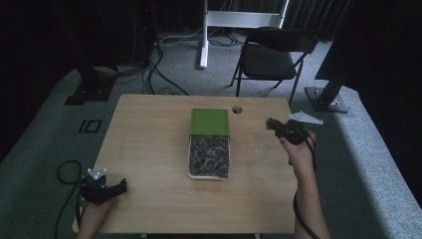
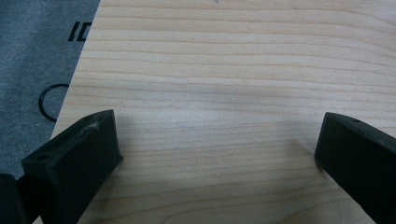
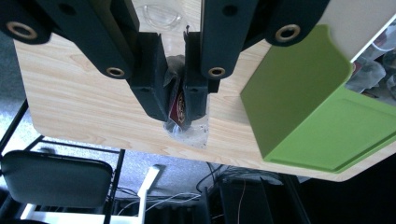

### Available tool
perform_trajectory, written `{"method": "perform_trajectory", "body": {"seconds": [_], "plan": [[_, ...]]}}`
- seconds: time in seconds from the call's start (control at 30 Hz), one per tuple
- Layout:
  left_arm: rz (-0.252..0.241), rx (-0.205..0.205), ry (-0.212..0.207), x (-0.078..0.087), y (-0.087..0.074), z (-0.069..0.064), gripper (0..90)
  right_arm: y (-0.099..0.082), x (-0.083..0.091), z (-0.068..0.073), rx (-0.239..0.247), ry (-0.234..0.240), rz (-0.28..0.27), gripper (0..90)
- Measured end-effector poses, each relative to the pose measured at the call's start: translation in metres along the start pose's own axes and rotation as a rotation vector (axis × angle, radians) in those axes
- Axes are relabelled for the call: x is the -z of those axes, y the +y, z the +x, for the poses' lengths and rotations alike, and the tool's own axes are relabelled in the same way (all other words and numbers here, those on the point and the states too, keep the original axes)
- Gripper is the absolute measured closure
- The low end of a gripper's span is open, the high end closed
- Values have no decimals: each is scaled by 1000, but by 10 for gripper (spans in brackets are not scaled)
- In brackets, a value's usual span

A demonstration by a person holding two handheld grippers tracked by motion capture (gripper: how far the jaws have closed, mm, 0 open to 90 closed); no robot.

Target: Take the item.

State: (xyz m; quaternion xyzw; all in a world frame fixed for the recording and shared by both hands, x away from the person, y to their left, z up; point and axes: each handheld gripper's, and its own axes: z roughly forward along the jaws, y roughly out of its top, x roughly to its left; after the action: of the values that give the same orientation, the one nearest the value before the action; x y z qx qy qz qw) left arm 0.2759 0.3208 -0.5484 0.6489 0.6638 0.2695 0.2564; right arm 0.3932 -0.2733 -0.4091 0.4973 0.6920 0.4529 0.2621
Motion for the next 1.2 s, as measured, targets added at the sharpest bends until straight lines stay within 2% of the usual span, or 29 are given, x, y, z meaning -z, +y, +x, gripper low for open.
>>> {"method": "perform_trajectory", "body": {"seconds": [0.37,0.6,0.83,0.87,1.03,1.2], "plan": [[-1,1,-1,0,0,0,3,-12,-5,-12,-32,-16,28,811],[0,0,0,0,0,0,3,-17,-13,-14,-24,-18,60,810],[-1,1,0,0,0,0,3,-24,-22,-16,-42,-20,89,807],[-1,1,-1,0,0,0,3,-26,-24,-16,-45,-8,97,785],[0,0,0,0,0,0,3,-26,-26,-15,-43,-8,99,719],[0,0,0,0,0,0,3,-23,-21,-12,-37,-2,80,618]]}}
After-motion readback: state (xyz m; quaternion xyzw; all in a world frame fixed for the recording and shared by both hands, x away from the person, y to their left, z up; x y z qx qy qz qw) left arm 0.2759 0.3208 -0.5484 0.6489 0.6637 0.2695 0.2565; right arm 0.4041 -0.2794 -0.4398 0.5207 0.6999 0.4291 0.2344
